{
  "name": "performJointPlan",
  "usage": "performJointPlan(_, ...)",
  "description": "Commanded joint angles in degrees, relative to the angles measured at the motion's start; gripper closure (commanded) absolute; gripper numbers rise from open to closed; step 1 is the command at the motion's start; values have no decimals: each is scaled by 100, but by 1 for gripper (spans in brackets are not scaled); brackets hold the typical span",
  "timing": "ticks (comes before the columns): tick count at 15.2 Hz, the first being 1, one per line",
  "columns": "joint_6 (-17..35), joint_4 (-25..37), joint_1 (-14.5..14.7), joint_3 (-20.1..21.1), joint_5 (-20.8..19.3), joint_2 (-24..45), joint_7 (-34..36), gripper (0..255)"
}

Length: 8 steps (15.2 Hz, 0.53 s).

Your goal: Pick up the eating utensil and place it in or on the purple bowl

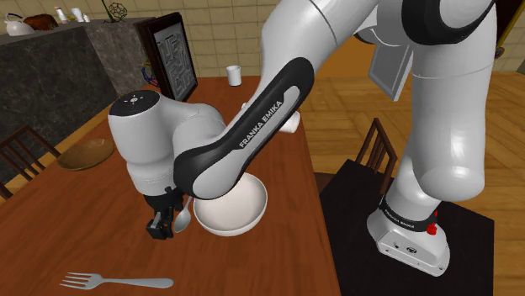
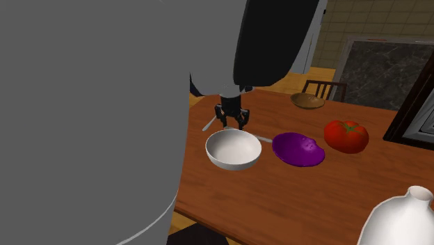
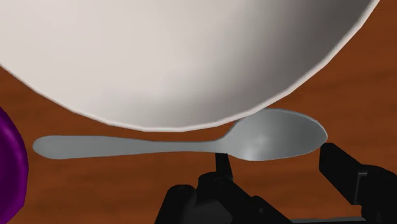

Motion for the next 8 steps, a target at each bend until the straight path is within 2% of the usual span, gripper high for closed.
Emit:
performJointPlan(1, -133, 60, -32, 47, 98, -92, -71, 255)
performJointPlan(8, -561, 264, -127, 172, 394, -382, -290, 255)
